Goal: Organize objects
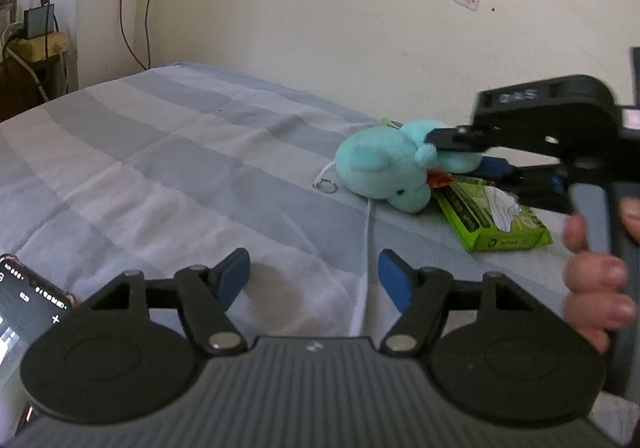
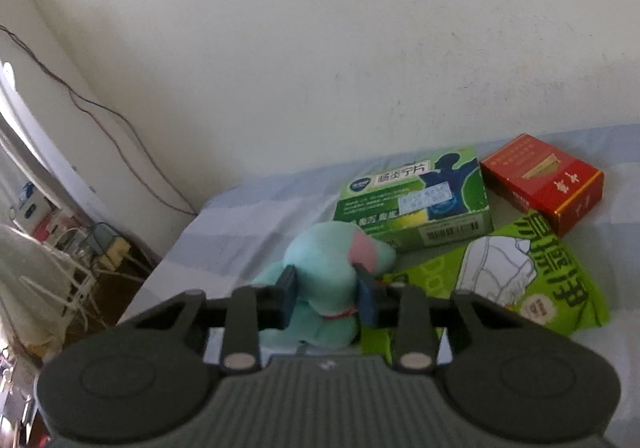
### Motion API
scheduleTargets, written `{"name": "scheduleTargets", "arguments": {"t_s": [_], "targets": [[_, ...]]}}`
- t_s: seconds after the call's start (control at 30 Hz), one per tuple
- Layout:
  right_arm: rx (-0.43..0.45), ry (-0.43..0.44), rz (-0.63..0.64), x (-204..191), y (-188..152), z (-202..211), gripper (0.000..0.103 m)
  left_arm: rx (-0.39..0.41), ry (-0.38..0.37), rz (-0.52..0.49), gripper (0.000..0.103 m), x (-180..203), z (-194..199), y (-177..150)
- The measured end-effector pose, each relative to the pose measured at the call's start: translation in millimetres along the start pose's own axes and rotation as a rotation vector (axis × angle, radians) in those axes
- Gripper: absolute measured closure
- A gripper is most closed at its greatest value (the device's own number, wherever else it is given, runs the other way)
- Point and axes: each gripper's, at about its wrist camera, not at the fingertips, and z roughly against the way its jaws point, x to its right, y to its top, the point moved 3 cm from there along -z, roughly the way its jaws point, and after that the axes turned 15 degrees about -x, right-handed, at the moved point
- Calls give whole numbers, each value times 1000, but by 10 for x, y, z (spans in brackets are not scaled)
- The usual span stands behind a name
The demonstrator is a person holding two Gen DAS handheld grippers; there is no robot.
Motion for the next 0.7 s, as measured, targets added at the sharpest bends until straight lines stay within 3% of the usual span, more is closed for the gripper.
{"name": "scheduleTargets", "arguments": {"t_s": [0.1,0.2,0.27,0.37,0.43,0.5,0.6,0.7], "targets": [[40,9,41,-84,-151,328,76,1,-5,9,30,-14,-18,25],[146,-73,174,-238,-359,860,76,2,-13,24,30,-35,-8,24],[199,-200,301,-356,-563,1229,76,1,-18,25,30,-41,-4,24],[226,-468,537,-495,-1060,1644,76,-3,-48,10,30,-18,-1,23],[188,-624,667,-514,-1415,1772,76,-8,-106,-8,30,20,11,19],[125,-714,748,-497,-1726,1823,75,-4,-167,-32,30,76,45,10],[45,-714,794,-515,-2027,1728,75,3,-230,-55,30,147,152,-52],[69,-644,847,-717,-2202,1518,64,-15,-277,-48,30,123,308,-87]]}}
